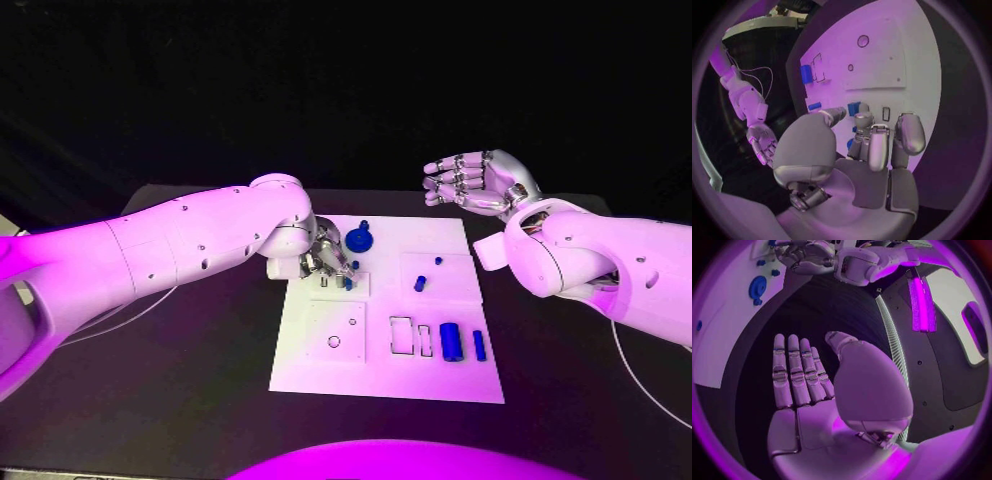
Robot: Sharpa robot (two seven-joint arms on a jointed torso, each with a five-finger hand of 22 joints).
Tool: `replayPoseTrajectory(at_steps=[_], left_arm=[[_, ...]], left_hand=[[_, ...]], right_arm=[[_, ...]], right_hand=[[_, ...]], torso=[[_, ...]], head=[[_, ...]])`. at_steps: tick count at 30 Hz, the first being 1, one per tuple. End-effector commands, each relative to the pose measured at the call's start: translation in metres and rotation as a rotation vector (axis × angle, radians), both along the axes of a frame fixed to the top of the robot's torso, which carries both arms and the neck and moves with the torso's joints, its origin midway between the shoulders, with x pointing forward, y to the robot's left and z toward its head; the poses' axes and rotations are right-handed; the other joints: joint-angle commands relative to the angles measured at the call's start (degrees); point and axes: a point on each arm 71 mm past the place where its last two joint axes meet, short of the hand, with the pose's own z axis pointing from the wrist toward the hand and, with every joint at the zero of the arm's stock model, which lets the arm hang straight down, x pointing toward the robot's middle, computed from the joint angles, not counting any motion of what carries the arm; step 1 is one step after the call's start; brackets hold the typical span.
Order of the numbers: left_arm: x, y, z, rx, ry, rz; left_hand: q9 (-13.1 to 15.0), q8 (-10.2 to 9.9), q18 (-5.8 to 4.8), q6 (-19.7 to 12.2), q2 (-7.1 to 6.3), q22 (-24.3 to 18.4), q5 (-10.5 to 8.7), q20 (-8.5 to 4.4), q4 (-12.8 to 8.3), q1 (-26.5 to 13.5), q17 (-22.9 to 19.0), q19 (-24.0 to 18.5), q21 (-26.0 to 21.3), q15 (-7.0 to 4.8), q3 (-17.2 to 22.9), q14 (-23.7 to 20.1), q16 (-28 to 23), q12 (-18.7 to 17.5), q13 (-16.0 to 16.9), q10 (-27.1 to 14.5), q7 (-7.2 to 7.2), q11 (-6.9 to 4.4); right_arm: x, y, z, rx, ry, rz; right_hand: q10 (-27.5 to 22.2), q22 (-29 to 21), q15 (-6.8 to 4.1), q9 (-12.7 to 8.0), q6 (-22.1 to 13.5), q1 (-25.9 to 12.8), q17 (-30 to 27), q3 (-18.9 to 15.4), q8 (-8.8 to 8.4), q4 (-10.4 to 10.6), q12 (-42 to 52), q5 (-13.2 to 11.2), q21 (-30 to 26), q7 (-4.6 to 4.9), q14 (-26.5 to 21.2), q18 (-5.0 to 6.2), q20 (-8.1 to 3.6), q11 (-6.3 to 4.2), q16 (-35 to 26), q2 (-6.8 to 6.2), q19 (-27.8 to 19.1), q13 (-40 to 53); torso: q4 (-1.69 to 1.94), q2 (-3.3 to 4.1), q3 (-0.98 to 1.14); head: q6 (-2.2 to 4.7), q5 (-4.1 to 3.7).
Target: Assemble the parts on the task board
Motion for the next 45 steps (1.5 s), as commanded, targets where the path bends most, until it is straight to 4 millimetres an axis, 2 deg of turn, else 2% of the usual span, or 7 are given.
replayPoseTrajectory(at_steps=[1, 23, 30, 31, 37, 40, 45], left_arm=[[-0.0017, -0.0024, -0.0015, -0.001, 0.025, -0.018], [-0.0015, -0.0057, -0.0039, -0.015, 0.021, 0.000], [-0.0009, -0.0047, -0.0034, -0.030, 0.015, 0.021], [-0.0009, -0.0045, -0.0034, -0.034, 0.015, 0.025], [-0.0004, -0.0032, -0.0031, -0.060, 0.019, 0.051], [-0.0006, -0.0021, -0.0027, -0.070, 0.017, 0.061], [-0.0013, 0.0008, -0.0014, -0.088, 0.002, 0.081]], left_hand=[[0.05, 0.32, 0.11, 0.28, 0.15, 0.05, -0.24, 0.06, -0.08, -0.55, 10.28, 0.03, 0.20, 0.09, 0.33, 4.09, 0.32, 0.25, 0.05, 0.43, 0.02, -0.15], [0.83, 0.68, 0.06, 0.37, 0.97, 0.37, -0.29, -0.02, -1.31, -0.25, 10.56, 0.26, 0.34, -0.09, 2.95, 4.22, 0.47, 0.49, 0.32, 0.78, -0.25, -0.40], [2.57, 2.03, 0.02, 0.54, 2.62, 0.64, -0.32, -0.39, -4.84, 1.42, 10.74, 0.43, 0.45, -0.52, 6.92, 4.30, 0.55, 0.56, 0.57, 1.17, -0.78, -0.89], [3.37, 2.78, 0.03, 0.62, 3.14, 0.73, -0.31, -0.56, -6.43, 2.28, 10.81, 0.50, 0.48, -0.75, 8.49, 4.33, 0.58, 0.58, 0.71, 1.32, -1.04, -1.15], [6.68, 5.54, -0.14, 0.06, 4.09, 1.48, -0.31, -0.99, -11.04, 1.82, 11.21, 0.97, 0.84, -1.11, 14.50, 4.51, 0.77, 0.75, 1.26, 2.24, -1.41, -1.55], [7.96, 6.58, -0.21, 0.24, 4.12, 1.88, -0.14, -1.13, -13.35, 0.77, 11.37, 1.19, 1.06, -1.24, 17.82, 4.58, 0.84, 0.94, 1.67, 2.72, -1.54, -1.69], [9.01, 7.54, -0.37, 0.58, 3.61, 2.74, 0.35, -1.31, -15.17, -0.67, 11.99, 1.76, 1.53, -1.46, 20.36, 4.84, 1.15, 1.48, 2.40, 3.55, -1.80, -1.95]], right_arm=[[-0.0009, 0.0025, -0.0001, 0.000, -0.001, 0.025], [-0.0010, 0.0046, -0.0009, -0.004, 0.005, 0.038], [-0.0011, 0.0046, -0.0013, -0.006, 0.008, 0.042], [-0.0011, 0.0047, -0.0014, -0.006, 0.009, 0.042], [-0.0013, 0.0047, -0.0021, -0.007, 0.013, 0.045], [-0.0014, 0.0046, -0.0026, -0.008, 0.016, 0.047], [-0.0016, 0.0042, -0.0031, -0.010, 0.018, 0.049]], right_hand=[[-0.01, -0.05, 0.46, -0.05, 0.22, -0.55, -0.05, -0.12, -0.38, -0.32, -0.17, 0.33, -0.13, 0.72, 0.09, 0.81, 0.22, 0.35, -0.30, -0.09, -0.12, -0.03], [0.09, -0.31, 0.49, -0.04, 0.33, -0.68, -0.16, -0.17, -0.38, -0.29, -0.21, 0.23, -0.13, 0.71, 0.09, 0.80, 0.25, 0.34, -0.46, -0.05, -0.14, -0.02], [0.09, -0.31, 0.49, -0.04, 0.33, -0.68, -0.16, -0.17, -0.38, -0.29, -0.21, 0.23, -0.13, 0.71, 0.09, 0.80, 0.25, 0.34, -0.46, -0.05, -0.14, -0.02], [0.09, -0.31, 0.49, -0.04, 0.33, -0.68, -0.16, -0.17, -0.38, -0.29, -0.21, 0.23, -0.13, 0.71, 0.09, 0.80, 0.25, 0.34, -0.46, -0.05, -0.14, -0.02], [0.19, -0.50, 0.49, -0.04, 0.42, -0.77, -0.24, -0.18, -0.37, -0.26, -0.22, 0.22, -0.13, 0.69, 0.11, 0.81, 0.27, 0.32, -0.57, 0.02, -0.16, -0.01], [0.20, -0.52, 0.49, -0.04, 0.42, -0.77, -0.25, -0.18, -0.37, -0.25, -0.22, 0.23, -0.13, 0.69, 0.11, 0.81, 0.27, 0.32, -0.58, 0.02, -0.16, -0.01], [0.20, -0.56, 0.50, -0.04, 0.43, -0.78, -0.27, -0.18, -0.37, -0.25, -0.23, 0.24, -0.14, 0.69, 0.09, 0.80, 0.28, 0.32, -0.62, 0.03, -0.17, -0.01]], torso=[[-0.04, 0.04, -0.03], [0.04, 0.00, -0.03], [0.04, -0.01, -0.03], [0.05, -0.02, -0.04], [0.03, -0.05, -0.04], [0.01, -0.04, -0.03], [0.08, -0.07, 0.05]], head=[[-0.06, -0.05], [-0.28, -0.26], [-0.24, -0.31], [-0.24, -0.29], [-0.25, -0.32], [-0.27, -0.32], [-0.30, -0.33]])
